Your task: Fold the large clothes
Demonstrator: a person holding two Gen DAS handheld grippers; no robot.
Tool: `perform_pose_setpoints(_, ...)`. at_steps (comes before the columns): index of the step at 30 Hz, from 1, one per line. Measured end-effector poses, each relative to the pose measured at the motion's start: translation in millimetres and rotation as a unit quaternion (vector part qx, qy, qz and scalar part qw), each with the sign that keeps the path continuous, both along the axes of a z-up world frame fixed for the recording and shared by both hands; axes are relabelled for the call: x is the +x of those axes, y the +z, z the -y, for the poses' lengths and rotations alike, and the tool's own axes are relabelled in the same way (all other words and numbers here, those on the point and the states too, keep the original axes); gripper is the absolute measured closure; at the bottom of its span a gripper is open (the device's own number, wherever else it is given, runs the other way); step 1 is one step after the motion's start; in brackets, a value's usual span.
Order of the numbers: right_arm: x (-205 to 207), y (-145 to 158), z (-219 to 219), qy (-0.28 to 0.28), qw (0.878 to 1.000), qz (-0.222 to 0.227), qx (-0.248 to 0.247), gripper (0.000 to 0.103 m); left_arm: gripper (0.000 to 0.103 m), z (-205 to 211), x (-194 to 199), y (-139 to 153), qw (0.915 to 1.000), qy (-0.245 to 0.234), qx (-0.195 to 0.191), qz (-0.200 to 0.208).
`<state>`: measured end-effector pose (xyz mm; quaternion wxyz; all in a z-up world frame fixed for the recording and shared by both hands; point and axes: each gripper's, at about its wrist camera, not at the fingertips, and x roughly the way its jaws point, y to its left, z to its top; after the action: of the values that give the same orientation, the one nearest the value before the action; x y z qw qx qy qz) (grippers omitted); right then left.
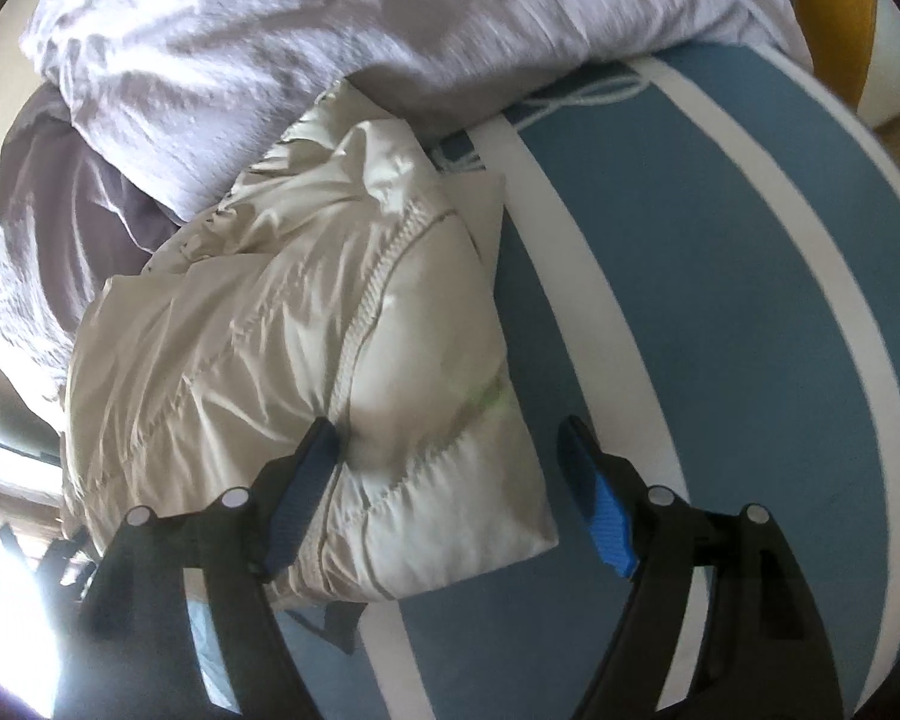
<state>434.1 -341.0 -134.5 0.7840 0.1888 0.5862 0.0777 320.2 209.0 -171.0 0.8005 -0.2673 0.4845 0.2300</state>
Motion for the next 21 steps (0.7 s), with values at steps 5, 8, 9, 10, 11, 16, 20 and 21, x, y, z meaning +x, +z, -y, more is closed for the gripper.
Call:
perform_pose_setpoints(5, 0, -11, 1, -0.007, 0.999, -0.024, 0.026, 0.022, 0.009, -5, 7, -9, 0.9994, 0.017, -0.028, 0.006)
perform_pose_setpoints(8, 0, -13, -3, -0.005, 0.999, -0.028, 0.031, 0.022, 0.009, -11, 10, -11, 0.9991, 0.024, -0.033, 0.008)
perform_pose_setpoints(9, 0, -14, -5, -0.003, 0.999, -0.029, 0.032, 0.023, 0.009, -13, 11, -12, 0.9989, 0.027, -0.036, 0.009)
perform_pose_setpoints(10, 0, -15, -7, -0.002, 0.999, -0.031, 0.035, 0.024, 0.009, -14, 12, -12, 0.9987, 0.031, -0.038, 0.010)
perform_pose_setpoints(11, 1, -17, -8, -0.002, 0.999, -0.032, 0.036, 0.025, 0.010, -14, 12, -12, 0.9986, 0.034, -0.040, 0.010)
perform_pose_setpoints(16, 0, -17, -22, 0.000, 0.999, -0.020, 0.031, 0.044, 0.033, -5, 13, -6, 0.9977, 0.038, -0.048, 0.029)
perform_pose_setpoints(20, -4, -12, -30, 0.002, 1.000, -0.006, 0.025, 0.056, 0.054, 5, 11, 3, 0.9980, 0.041, -0.033, 0.034)
perform_pose_setpoints(21, -4, -10, -36, 0.003, 1.000, -0.004, 0.024, 0.060, 0.057, 5, 10, 5, 0.9978, 0.043, -0.034, 0.037)
